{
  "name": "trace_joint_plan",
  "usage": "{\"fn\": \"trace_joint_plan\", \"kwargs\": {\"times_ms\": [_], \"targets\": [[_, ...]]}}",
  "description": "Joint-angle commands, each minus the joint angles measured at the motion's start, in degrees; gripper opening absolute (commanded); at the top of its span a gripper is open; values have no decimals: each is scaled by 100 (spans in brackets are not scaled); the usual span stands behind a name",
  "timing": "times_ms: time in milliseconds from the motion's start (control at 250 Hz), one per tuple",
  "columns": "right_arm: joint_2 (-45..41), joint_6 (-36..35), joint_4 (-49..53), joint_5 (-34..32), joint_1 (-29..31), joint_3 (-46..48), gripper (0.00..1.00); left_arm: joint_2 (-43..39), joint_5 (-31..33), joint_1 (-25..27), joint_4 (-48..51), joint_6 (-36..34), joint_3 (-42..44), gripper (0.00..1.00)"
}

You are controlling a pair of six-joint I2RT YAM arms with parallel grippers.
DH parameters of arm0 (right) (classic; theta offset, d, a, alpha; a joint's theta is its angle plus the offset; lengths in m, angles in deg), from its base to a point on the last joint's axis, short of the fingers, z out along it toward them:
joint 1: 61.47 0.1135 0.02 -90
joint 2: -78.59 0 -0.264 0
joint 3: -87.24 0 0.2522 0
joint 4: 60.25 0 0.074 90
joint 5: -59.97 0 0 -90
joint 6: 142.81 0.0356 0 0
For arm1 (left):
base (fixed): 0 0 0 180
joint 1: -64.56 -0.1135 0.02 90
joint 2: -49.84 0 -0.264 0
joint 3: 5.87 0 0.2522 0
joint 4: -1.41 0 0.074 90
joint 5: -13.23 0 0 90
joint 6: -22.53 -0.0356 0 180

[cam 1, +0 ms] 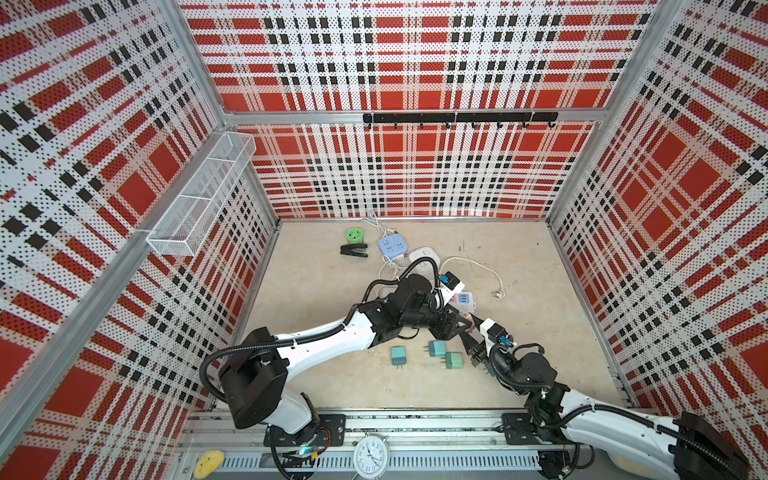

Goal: Insert the plug
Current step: 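Lift the pink charger toward the left gripper while the left gripper approaches, then close the left gripper on the pink charger and open the right gripper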

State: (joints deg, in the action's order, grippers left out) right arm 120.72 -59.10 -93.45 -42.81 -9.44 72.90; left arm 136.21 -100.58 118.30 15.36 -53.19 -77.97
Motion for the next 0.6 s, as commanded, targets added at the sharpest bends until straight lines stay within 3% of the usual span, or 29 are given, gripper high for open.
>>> {"fn": "trace_joint_plan", "kwargs": {"times_ms": [0, 348, 596], "targets": [[82, -91, -566, -45, -15, 171, 0, 97, -95, 67, 288, -95, -116, 56], [208, -109, -642, -196, -17, 168, 0, 222, -265, 172, 447, -157, -282, 52], [182, -92, -629, -161, -11, 168, 1, 343, -457, 181, 465, -137, -365, 38]]}}
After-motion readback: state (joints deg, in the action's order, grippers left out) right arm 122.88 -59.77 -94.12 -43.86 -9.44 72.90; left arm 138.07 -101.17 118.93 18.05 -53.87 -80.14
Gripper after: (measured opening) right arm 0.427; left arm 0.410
